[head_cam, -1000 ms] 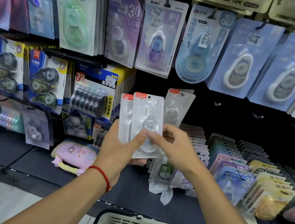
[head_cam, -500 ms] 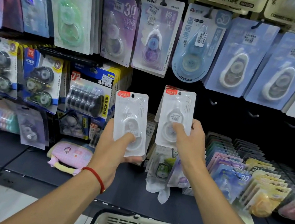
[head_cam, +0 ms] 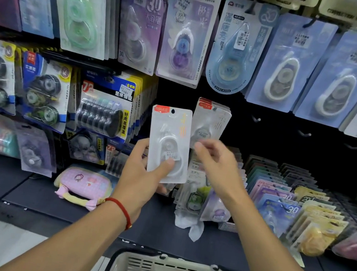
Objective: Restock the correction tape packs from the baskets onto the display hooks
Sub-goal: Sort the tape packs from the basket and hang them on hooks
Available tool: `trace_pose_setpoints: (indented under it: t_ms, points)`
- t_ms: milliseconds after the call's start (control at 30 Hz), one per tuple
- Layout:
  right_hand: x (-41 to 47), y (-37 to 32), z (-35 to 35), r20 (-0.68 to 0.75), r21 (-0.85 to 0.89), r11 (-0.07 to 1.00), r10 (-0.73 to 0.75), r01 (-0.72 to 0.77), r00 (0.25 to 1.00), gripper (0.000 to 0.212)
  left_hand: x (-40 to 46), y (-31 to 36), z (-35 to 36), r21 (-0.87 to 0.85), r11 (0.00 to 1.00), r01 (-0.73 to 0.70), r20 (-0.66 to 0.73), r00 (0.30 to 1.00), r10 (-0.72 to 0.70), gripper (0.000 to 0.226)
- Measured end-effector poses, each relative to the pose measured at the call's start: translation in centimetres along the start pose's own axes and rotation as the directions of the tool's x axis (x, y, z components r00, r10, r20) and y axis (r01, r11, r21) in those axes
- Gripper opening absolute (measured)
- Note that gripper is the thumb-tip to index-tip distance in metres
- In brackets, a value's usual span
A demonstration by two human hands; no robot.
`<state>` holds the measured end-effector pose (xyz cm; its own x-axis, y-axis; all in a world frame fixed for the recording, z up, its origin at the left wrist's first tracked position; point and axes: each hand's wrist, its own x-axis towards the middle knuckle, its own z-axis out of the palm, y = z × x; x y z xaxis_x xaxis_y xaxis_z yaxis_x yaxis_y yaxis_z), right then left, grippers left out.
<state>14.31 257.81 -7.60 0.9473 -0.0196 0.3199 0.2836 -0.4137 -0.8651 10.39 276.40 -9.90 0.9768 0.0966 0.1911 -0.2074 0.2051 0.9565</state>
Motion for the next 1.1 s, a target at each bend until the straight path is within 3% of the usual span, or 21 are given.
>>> trace_pose_setpoints:
  t_ms: [67, 100, 367, 567, 633, 700, 767, 833, 900, 967, 1000, 1100]
  points:
    - [-0.2, -0.1, 0.1, 0.181, 0.090, 0.996, -0.023, 0.007, 0.983, 0.040, 0.0, -0.1, 0.3, 0.007, 1.000, -0.003, 0.058, 0.998, 0.003, 0.043]
    - [-0.3, 0.0, 0.2, 0.196, 0.118, 0.993, -0.035, 0.011, 0.980, 0.041, 0.0, -0.1, 0.5, 0.017, 1.000, -0.002, 0.083, 0.997, 0.001, 0.044]
    - [-0.3, 0.5, -0.2, -0.133, 0.299, 0.954, 0.035, 0.006, 0.991, 0.027, 0.6, -0.5, 2.2, -0.053, 0.998, 0.043, 0.166, 0.986, -0.034, 0.058]
    - [-0.1, 0.1, -0.6, -0.229, 0.282, 0.959, 0.070, -0.002, 0.971, 0.025, 1.0, -0.8, 3.0, -0.041, 0.999, 0.031, 0.192, 0.981, -0.023, 0.064]
    - [0.1, 0.1, -0.7, -0.245, 0.241, 0.971, 0.057, 0.004, 0.968, 0.026, 1.2, -0.7, 2.9, 0.017, 1.000, 0.017, 0.197, 0.980, -0.020, 0.062]
    - [0.2, 0.4, -0.9, -0.234, 0.097, 0.995, 0.036, -0.013, 0.972, 0.027, 1.4, -0.5, 2.6, 0.216, 0.975, -0.059, 0.178, 0.984, 0.020, 0.053]
    - [0.3, 1.0, -0.8, -0.196, -0.146, 0.989, -0.004, -0.025, 0.981, 0.042, 1.8, -0.2, 1.7, 0.488, 0.849, -0.205, 0.104, 0.979, 0.177, 0.049]
    - [0.0, 1.6, -0.4, -0.186, -0.442, 0.897, -0.079, -0.011, 0.979, 0.066, 2.4, 0.3, 0.2, 0.715, 0.610, -0.342, 0.059, 0.899, 0.434, 0.047]
    - [-0.5, 1.9, 0.2, -0.191, -0.635, 0.765, -0.295, 0.111, 0.936, 0.071, 3.2, 0.7, -1.6, 0.880, 0.371, -0.297, 0.017, 0.800, 0.599, 0.048]
    - [-0.4, 2.2, 0.8, -0.063, -0.744, 0.602, -0.496, 0.291, 0.866, 0.062, 3.8, 1.1, -3.1, 0.957, 0.245, -0.153, -0.023, 0.805, 0.593, 0.058]
    - [0.1, 2.3, 1.0, 0.020, -0.775, 0.537, -0.506, 0.333, 0.862, 0.059, 4.1, 1.1, -3.7, 0.966, 0.232, -0.111, -0.036, 0.834, 0.550, 0.065]
    - [2.5, 2.4, 2.2, 0.083, -0.843, 0.477, -0.339, 0.248, 0.937, 0.058, 4.6, 0.4, -5.0, 0.961, 0.257, -0.096, -0.017, 0.913, 0.408, 0.085]
